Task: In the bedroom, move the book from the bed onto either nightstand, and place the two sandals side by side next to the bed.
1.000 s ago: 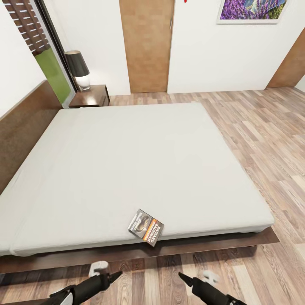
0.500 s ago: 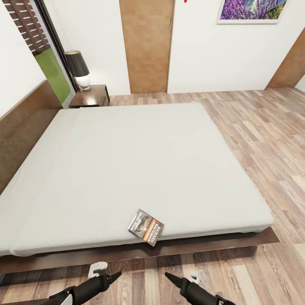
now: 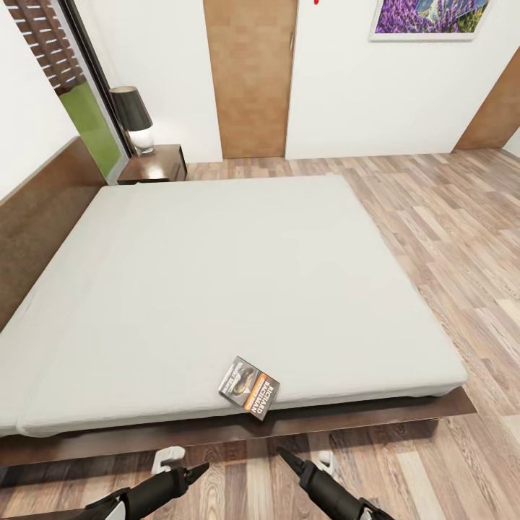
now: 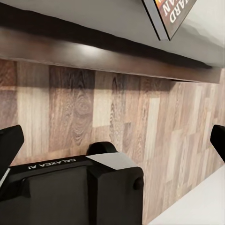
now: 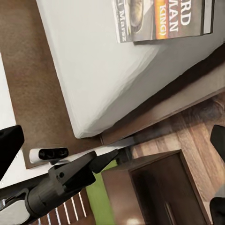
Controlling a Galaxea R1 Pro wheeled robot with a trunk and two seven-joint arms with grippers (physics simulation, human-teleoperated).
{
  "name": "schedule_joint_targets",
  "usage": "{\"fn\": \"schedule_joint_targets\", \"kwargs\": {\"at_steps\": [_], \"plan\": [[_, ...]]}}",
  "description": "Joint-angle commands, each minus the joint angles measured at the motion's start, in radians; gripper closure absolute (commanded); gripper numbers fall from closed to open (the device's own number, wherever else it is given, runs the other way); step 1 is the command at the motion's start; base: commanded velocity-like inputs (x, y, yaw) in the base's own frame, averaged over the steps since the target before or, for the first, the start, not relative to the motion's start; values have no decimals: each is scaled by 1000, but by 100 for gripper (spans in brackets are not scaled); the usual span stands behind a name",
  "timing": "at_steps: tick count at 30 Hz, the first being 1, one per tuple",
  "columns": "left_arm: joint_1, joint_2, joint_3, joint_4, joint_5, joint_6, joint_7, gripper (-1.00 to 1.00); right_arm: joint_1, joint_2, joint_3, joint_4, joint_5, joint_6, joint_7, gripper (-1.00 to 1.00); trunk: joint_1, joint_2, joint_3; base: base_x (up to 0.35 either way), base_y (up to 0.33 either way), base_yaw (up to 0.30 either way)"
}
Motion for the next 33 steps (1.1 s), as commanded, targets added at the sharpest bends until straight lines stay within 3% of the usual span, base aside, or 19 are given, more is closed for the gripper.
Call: {"fn": "schedule_joint_targets", "kwargs": {"at_steps": [1, 14, 17, 21, 22, 33], "plan": [[0, 1, -7, 0, 10, 5, -2, -100, -1, 2, -4, 0, -4, 10, 3, -100, 0, -1, -1, 0, 0, 0], [0, 0, -7, 1, 10, 5, 0, -100, -3, 6, 3, 29, -23, 13, 4, -100, 0, -1, -1, 0, 0, 0], [0, 0, -7, 1, 10, 5, 0, -100, -4, 7, 4, 30, -68, 13, 4, -100, 0, -1, -1, 0, 0, 0], [-1, 0, -7, 1, 10, 5, 0, -100, -6, 7, 5, 29, -193, 19, 4, -100, 0, -1, -1, 0, 0, 0], [-1, 0, -7, 1, 10, 5, 0, -100, -6, 7, 5, 29, -207, 21, 4, -100, 0, -1, -1, 0, 0, 0], [0, -1, -8, 1, 10, 5, -2, -100, -75, 8, 10, 30, -232, 24, 3, -100, 0, -1, -1, 0, 0, 0]]}}
